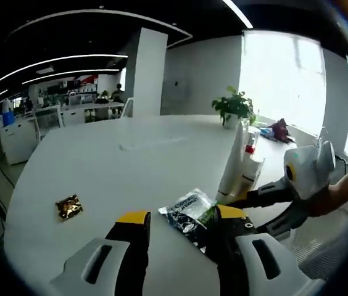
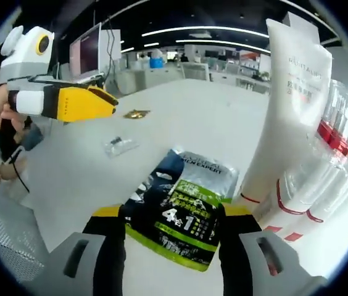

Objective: Arrange the skincare products in the storage area until every visible bottle or jar stands upright without overlapping.

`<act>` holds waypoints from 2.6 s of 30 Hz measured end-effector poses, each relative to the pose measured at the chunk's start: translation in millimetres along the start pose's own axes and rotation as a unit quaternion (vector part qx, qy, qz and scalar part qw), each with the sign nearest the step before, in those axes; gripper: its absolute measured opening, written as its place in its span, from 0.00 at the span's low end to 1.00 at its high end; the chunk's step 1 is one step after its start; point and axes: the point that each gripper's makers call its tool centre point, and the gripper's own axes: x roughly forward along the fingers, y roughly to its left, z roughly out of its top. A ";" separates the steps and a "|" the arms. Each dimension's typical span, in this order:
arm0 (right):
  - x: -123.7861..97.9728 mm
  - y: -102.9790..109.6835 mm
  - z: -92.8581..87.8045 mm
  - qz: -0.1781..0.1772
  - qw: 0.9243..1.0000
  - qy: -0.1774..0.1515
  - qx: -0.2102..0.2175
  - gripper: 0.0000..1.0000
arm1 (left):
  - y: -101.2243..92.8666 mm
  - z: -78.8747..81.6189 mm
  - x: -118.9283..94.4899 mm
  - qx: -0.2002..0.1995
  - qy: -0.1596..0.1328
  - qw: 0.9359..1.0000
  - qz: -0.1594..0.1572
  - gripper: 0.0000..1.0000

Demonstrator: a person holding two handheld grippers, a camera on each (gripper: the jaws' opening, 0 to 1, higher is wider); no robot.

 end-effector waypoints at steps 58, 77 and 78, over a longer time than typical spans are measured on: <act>-134.5 -3.3 84.2 0.005 0.986 -0.161 -0.031 1.00 | -40.0 27.3 -70.8 0.024 -0.040 0.999 0.013 0.99; -125.1 -2.7 70.1 0.016 0.992 -0.128 -0.010 1.00 | -41.6 28.7 -75.4 0.028 -0.041 0.999 0.014 0.99; -125.2 -3.4 69.8 0.013 0.992 -0.129 -0.011 1.00 | -41.7 28.6 -75.3 0.028 -0.040 0.999 0.014 0.99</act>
